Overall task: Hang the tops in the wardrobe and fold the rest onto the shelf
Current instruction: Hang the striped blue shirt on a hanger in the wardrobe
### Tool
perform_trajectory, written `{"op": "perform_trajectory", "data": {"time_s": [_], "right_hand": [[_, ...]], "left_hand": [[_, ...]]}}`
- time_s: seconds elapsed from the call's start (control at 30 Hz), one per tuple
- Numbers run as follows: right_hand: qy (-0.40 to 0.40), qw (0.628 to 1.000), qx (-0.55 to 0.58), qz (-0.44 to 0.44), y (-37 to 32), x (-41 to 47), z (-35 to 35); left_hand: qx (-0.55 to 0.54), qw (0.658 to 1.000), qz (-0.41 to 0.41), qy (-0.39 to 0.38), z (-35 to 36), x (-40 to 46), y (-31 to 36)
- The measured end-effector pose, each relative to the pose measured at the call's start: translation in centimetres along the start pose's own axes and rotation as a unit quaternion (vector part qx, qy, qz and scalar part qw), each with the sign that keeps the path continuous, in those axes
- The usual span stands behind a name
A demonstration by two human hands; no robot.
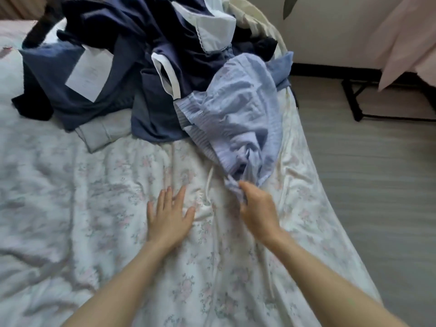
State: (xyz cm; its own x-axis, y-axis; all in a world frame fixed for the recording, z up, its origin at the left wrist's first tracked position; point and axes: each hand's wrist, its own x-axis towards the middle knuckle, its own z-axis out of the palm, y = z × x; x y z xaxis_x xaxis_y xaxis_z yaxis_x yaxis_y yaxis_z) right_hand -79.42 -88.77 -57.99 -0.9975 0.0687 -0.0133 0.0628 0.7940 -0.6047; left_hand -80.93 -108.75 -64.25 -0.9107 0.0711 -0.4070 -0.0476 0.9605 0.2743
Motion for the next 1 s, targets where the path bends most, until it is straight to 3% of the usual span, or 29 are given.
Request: {"op": "perform_trajectory", "data": {"time_s": [0.1, 0.17, 0.27, 0.33, 0.43, 0.47, 0.5, 0.63, 0.77, 0.83, 1.0], "right_hand": [[-0.072, 0.997, 0.010, -0.027, -2.0, -9.5, -0.2], [-0.183, 0.983, 0.004, -0.018, -3.3, -14.8, -0.7], [-0.306, 0.944, -0.100, -0.071, -4.4, -20.1, -2.0], [-0.274, 0.949, -0.114, -0.104, -5.2, -20.9, -3.3], [-0.096, 0.982, -0.099, -0.131, -5.1, -18.3, -3.3], [-0.071, 0.983, -0.113, -0.128, -5.3, -16.6, -3.0], [-0.081, 0.980, -0.138, -0.117, -5.3, -15.0, -2.3], [-0.245, 0.938, -0.231, -0.089, -6.2, -10.6, 2.4], [-0.230, 0.927, -0.284, -0.079, -6.5, -9.9, 5.3], [-0.197, 0.951, -0.237, -0.036, -6.7, -9.6, 4.9], [-0.142, 0.984, 0.059, 0.091, -7.5, -11.0, 0.4]], "left_hand": [[-0.154, 0.987, -0.004, 0.043, -0.3, -5.1, 0.4], [-0.271, 0.960, -0.027, 0.066, -0.8, -8.4, 0.4], [-0.343, 0.935, -0.074, 0.043, -1.4, -12.4, -0.1], [-0.344, 0.935, -0.076, 0.035, -1.8, -13.7, -0.3], [-0.349, 0.932, -0.079, 0.055, -2.6, -14.1, -0.5], [-0.346, 0.932, -0.081, 0.066, -3.0, -14.2, -0.7], [-0.341, 0.934, -0.084, 0.073, -3.2, -14.2, -0.9], [-0.328, 0.933, -0.113, 0.093, -3.7, -14.8, -2.7], [-0.346, 0.925, -0.137, 0.080, -3.5, -16.8, -5.0], [-0.343, 0.928, -0.131, 0.069, -3.7, -17.7, -6.0], [-0.322, 0.945, -0.058, 0.022, -5.0, -20.6, -6.4]]}}
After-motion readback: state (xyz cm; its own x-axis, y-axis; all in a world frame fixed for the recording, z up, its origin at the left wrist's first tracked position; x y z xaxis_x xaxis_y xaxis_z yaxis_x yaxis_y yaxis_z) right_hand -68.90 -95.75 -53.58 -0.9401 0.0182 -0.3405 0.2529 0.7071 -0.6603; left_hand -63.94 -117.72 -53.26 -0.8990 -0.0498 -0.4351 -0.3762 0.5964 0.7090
